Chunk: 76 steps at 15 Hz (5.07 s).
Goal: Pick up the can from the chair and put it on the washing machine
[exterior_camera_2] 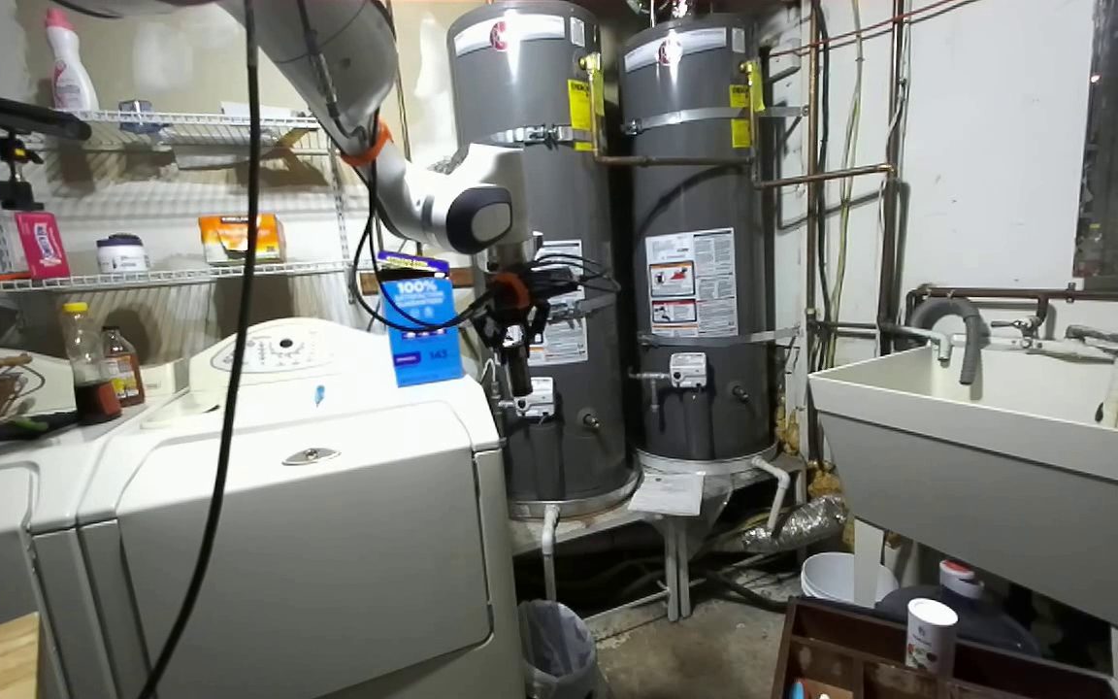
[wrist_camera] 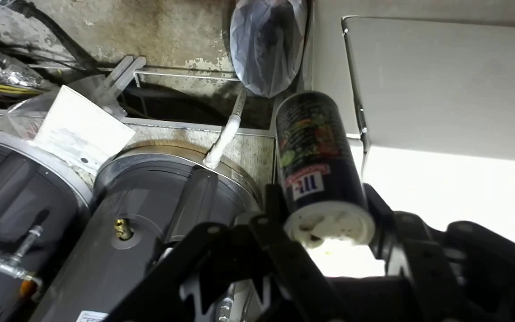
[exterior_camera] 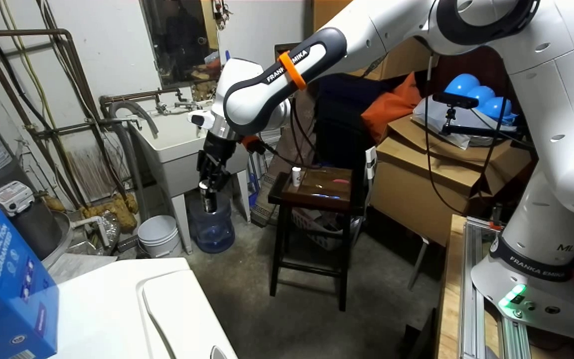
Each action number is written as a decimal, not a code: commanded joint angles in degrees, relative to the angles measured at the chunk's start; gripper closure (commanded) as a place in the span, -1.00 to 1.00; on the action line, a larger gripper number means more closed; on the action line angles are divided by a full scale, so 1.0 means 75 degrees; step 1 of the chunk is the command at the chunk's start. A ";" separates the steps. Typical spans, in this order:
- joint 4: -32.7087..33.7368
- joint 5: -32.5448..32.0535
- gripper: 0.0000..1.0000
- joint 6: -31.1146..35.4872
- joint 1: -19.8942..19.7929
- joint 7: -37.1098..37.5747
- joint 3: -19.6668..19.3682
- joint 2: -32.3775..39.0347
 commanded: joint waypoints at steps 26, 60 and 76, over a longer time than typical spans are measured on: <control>0.5845 -0.0326 0.10 -0.2410 0.3759 -0.0412 -0.0278 0.2535; 0.8455 0.0106 0.60 -0.3586 0.4265 0.1296 -0.0358 0.4847; 0.9080 -0.0048 -1.00 -0.3951 0.4662 0.1571 -0.0966 0.4856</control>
